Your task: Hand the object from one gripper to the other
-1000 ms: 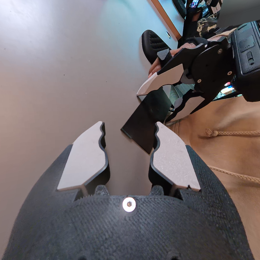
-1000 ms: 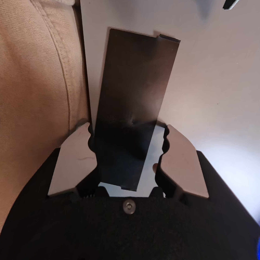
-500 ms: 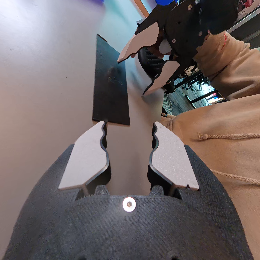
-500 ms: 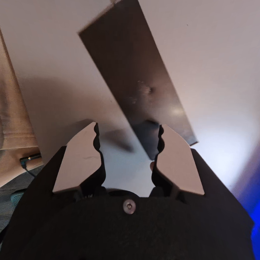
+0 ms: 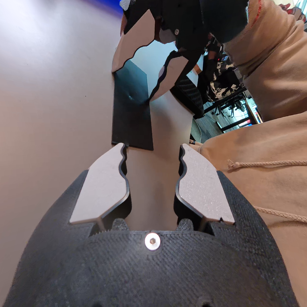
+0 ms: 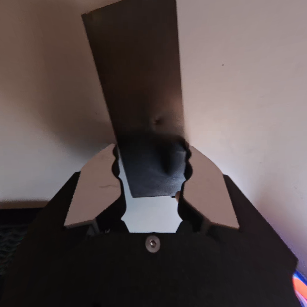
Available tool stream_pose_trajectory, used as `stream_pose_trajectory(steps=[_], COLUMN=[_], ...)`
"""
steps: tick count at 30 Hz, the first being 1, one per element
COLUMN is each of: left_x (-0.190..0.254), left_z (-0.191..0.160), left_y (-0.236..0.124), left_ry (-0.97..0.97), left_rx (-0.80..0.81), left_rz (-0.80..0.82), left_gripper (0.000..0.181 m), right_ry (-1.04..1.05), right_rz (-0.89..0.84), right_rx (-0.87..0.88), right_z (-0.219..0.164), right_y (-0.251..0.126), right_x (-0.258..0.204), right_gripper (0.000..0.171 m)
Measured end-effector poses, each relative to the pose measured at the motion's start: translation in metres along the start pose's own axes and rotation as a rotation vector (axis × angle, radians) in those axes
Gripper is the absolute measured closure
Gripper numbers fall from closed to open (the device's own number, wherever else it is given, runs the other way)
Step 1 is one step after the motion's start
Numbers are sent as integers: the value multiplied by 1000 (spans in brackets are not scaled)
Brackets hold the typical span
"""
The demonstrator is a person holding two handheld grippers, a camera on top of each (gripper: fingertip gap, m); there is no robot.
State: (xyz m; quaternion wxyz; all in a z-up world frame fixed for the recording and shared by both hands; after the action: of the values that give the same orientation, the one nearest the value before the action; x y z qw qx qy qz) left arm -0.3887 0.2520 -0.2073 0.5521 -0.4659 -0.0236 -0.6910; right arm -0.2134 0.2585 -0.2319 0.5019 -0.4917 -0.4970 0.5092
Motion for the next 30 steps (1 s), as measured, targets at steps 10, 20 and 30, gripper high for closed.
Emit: stream_pose_trajectory(steps=[10,20,30], left_x=[-14,-19,-21], left_z=[5,8,11], left_y=[3,12,13], left_ry=[-55,-44,-46], left_rx=[-32,-105,-113], left_rz=[72,117,118], left_gripper=[116,116,116], right_ry=[65,115,123], right_rz=[-11,-20,-36], right_rx=[124,242,285], right_z=[-1,0,1], right_y=[0,0,-8], right_x=[1,-8,-12], right_gripper=[97,97,97])
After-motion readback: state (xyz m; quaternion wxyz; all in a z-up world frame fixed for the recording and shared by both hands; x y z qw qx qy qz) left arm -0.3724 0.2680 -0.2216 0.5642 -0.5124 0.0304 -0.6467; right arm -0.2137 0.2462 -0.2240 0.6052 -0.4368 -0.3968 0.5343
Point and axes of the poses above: each gripper's, where its closed fingertips meet, y out along the fingers, z out of its top, x = y × z across the jaws, the point moved 4 cm from there along -y, back along the fingers, and after that the axes turned 10 degrees about -x, right-handed, at the moved point
